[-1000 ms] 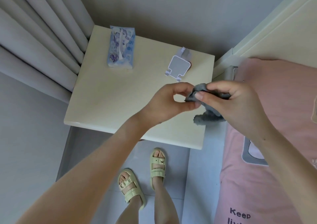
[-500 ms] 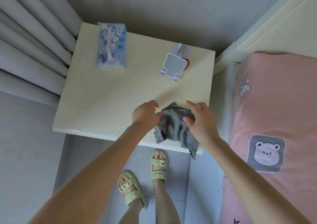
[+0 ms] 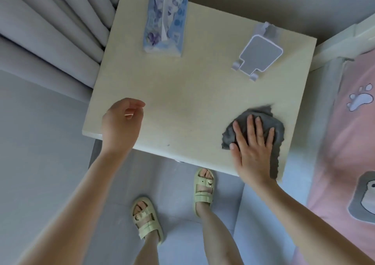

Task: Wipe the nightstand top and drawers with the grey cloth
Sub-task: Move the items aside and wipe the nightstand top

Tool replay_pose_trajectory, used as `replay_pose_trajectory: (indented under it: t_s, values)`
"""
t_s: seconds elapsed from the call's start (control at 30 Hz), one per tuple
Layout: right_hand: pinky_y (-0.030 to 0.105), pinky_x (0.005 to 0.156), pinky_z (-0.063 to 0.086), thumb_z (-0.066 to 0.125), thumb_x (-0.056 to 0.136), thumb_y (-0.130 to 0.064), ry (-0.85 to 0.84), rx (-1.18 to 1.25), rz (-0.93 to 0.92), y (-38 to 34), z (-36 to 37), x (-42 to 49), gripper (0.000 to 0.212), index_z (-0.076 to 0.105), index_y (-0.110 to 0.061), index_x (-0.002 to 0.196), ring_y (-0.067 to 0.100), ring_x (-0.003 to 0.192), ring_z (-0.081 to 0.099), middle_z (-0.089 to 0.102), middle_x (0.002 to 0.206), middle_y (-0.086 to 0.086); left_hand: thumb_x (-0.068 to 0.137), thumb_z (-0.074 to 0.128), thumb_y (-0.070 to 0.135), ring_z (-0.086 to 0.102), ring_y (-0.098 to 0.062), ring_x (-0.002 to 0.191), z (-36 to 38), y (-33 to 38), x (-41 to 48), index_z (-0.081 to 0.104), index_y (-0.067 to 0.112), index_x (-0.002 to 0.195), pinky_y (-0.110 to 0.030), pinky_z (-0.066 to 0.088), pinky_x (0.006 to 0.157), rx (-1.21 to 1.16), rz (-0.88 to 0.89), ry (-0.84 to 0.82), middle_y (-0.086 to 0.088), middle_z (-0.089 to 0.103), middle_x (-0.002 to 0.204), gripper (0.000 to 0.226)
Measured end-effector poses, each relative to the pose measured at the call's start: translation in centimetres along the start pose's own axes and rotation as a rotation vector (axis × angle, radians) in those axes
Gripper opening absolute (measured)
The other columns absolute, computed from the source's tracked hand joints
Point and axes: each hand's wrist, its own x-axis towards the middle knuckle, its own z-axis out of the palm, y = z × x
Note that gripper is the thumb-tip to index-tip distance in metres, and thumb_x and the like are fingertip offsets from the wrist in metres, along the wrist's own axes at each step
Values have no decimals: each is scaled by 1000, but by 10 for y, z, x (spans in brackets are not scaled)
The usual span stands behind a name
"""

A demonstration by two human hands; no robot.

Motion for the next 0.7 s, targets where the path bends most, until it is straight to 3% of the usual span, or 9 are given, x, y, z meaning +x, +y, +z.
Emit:
replay_pose_trajectory:
  t_s: [0.1, 0.23, 0.43, 0.6, 0.7]
  values:
    - [63, 111, 13, 21, 97, -43, -31, 35, -125, -61, 10, -14, 50, 35, -25, 142, 35, 142, 20, 29, 152, 17, 86, 49, 9, 59, -3, 83, -18, -30, 3, 67, 18, 94, 2, 39, 64, -64, -56, 24, 13, 64, 88, 21]
    - [62, 111, 16, 26, 96, -45, 17, 59, -118, -143, 15, 28, 52, 37, -25, 142, 36, 141, 24, 33, 150, 20, 86, 51, 9, 56, 14, 76, -38, -59, 7, 66, 21, 92, 2, 40, 67, -144, -44, 15, 21, 62, 86, 20]
    - [60, 113, 10, 44, 93, -44, 94, 148, -248, -254, 31, 55, 44, 49, -32, 135, 37, 140, 28, 37, 148, 18, 87, 52, 11, 56, 14, 73, -71, -87, 8, 64, 22, 90, 1, 40, 68, -190, 67, 2, 20, 62, 84, 16]
    - [60, 112, 15, 49, 92, -26, 148, 104, -450, -257, 43, 62, 37, 58, -31, 127, 38, 133, 39, 47, 142, 15, 87, 52, 14, 54, 13, 72, -77, -97, 6, 64, 22, 90, 2, 39, 66, -187, 99, 29, 21, 60, 82, 15]
    - [51, 114, 16, 35, 88, -6, 109, 2, -661, -228, 44, 49, 51, 56, -25, 130, 33, 132, 42, 49, 142, 9, 88, 51, 14, 55, 12, 74, -66, -90, -2, 65, 19, 93, 4, 37, 64, -186, 112, 12, 14, 62, 85, 15]
